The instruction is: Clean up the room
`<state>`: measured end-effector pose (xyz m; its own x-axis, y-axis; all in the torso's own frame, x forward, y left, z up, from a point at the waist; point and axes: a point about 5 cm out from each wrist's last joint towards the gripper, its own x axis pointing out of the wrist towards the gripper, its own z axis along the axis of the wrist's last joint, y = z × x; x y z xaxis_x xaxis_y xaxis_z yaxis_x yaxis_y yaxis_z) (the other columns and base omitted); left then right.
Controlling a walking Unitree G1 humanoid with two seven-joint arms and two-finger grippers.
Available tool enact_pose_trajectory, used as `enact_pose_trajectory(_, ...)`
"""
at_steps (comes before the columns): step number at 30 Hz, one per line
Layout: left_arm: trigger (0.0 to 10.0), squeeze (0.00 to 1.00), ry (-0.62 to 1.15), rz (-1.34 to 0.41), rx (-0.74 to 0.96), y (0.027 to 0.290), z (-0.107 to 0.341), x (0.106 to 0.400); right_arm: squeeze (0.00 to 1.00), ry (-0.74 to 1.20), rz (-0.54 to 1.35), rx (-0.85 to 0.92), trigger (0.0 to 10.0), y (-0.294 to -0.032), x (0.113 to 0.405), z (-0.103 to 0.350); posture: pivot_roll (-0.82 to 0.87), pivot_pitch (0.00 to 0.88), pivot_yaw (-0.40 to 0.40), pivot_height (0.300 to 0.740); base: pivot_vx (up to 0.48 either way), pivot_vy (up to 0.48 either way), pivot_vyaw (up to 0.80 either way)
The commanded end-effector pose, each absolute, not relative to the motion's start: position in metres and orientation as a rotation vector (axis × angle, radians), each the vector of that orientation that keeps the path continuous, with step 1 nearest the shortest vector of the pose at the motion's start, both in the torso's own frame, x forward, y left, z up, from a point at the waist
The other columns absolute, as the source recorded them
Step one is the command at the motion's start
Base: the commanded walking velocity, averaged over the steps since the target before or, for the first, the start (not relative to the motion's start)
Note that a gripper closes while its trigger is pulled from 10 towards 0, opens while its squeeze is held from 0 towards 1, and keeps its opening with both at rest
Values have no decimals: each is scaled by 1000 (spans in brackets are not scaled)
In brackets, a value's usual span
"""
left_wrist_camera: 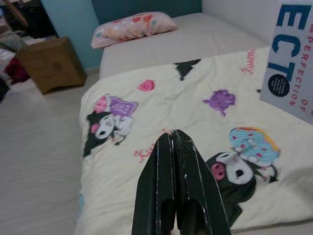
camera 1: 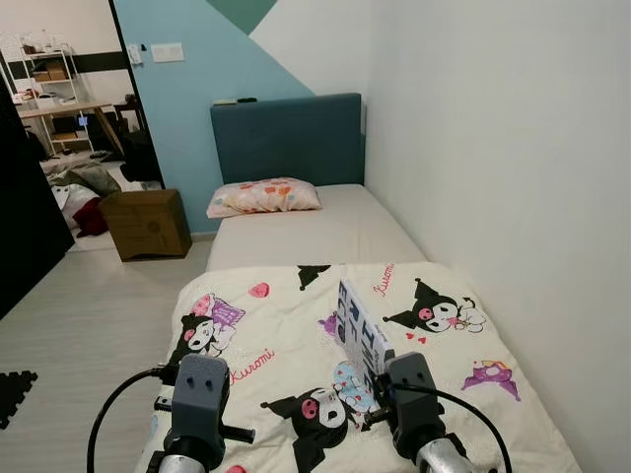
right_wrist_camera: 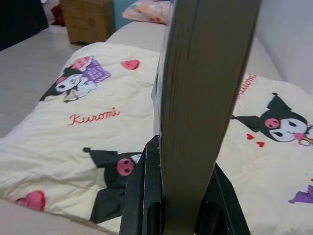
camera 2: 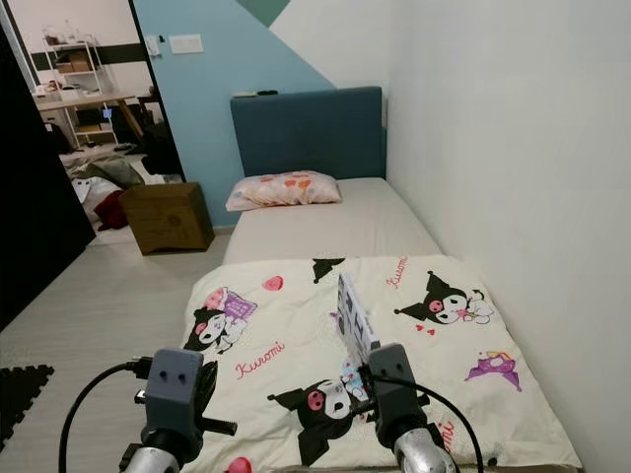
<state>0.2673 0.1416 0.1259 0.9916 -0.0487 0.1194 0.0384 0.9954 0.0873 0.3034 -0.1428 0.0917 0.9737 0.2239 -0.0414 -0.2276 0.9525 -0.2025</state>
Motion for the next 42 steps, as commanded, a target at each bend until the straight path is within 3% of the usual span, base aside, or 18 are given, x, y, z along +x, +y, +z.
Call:
enact_pose_trajectory(1,10000,0,-101,-42,114,145,121,266,0,-26,251,-225,10000,-136,305,100,-58,117,28,740,0,-480,800)
enact_pose_trajectory(7,10000,0,-98,-39,81,144,121,266,0,-33,250,-215,10000,-135,305,101,-58,119,27,740,0,-320,800)
enact_pose_trajectory(32,10000,0,-102,-12,84,150,121,268,0,-40,244,-190,10000,-136,305,102,-58,107,24,740,0,0,0)
enact_pose_trajectory(42,10000,0,-102,-11,54,148,121,267,0,-40,244,-192,10000,-137,304,102,-62,103,24,740,0,-288,0)
